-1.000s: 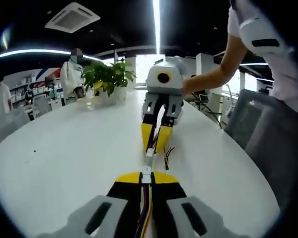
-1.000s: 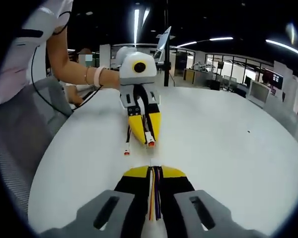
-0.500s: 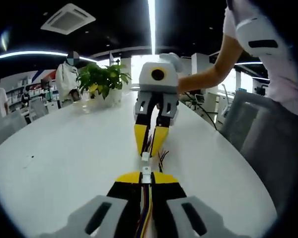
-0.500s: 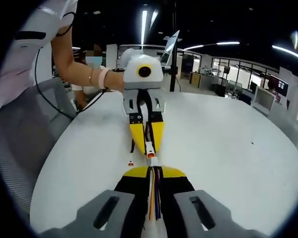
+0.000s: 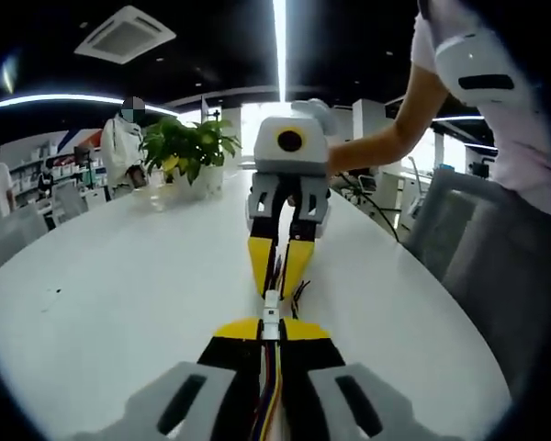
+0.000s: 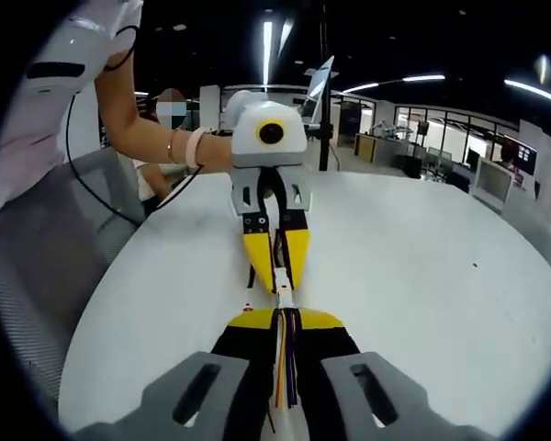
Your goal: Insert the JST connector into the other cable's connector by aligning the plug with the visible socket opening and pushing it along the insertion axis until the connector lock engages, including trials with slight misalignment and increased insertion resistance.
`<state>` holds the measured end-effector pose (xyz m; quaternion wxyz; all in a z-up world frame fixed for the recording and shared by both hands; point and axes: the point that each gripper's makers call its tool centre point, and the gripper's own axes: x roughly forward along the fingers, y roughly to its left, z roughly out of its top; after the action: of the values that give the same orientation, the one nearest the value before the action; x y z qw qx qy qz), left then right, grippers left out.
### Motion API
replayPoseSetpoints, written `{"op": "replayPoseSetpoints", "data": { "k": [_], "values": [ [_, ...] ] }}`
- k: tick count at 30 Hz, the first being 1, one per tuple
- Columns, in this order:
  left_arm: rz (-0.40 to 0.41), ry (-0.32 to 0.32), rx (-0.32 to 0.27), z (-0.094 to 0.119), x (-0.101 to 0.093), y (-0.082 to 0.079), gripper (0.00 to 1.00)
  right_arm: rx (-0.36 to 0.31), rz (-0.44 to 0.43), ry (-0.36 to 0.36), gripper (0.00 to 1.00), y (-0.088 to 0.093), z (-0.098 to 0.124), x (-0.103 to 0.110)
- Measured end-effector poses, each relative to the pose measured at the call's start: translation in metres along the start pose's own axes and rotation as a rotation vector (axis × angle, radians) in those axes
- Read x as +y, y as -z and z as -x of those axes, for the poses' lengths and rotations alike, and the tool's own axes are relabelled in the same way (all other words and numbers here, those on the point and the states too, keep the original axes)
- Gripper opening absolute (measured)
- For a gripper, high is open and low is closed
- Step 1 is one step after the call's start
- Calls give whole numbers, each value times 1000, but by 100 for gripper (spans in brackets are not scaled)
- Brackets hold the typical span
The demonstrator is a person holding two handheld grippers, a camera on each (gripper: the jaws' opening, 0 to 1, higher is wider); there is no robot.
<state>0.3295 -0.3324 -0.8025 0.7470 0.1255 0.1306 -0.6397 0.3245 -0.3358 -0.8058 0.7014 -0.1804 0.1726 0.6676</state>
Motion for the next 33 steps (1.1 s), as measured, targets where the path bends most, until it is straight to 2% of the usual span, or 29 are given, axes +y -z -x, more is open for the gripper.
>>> {"op": "replayPoseSetpoints", "data": {
  "k": [19,23,29,33],
  "values": [
    [-26,39,4,0,-4,-3,0,-9,16,-34,4,-2,-2,5],
    [-16,58,-25,-1,-7,-8,0,-42,10,-53,4,-8,-1,8],
    [-26,67,-26,-2,-8,-8,0,-44,12,-61,4,-6,0,9],
    [8,74,-58,1,-8,-11,0,-70,-4,-70,3,-10,3,11]
  ]
}}
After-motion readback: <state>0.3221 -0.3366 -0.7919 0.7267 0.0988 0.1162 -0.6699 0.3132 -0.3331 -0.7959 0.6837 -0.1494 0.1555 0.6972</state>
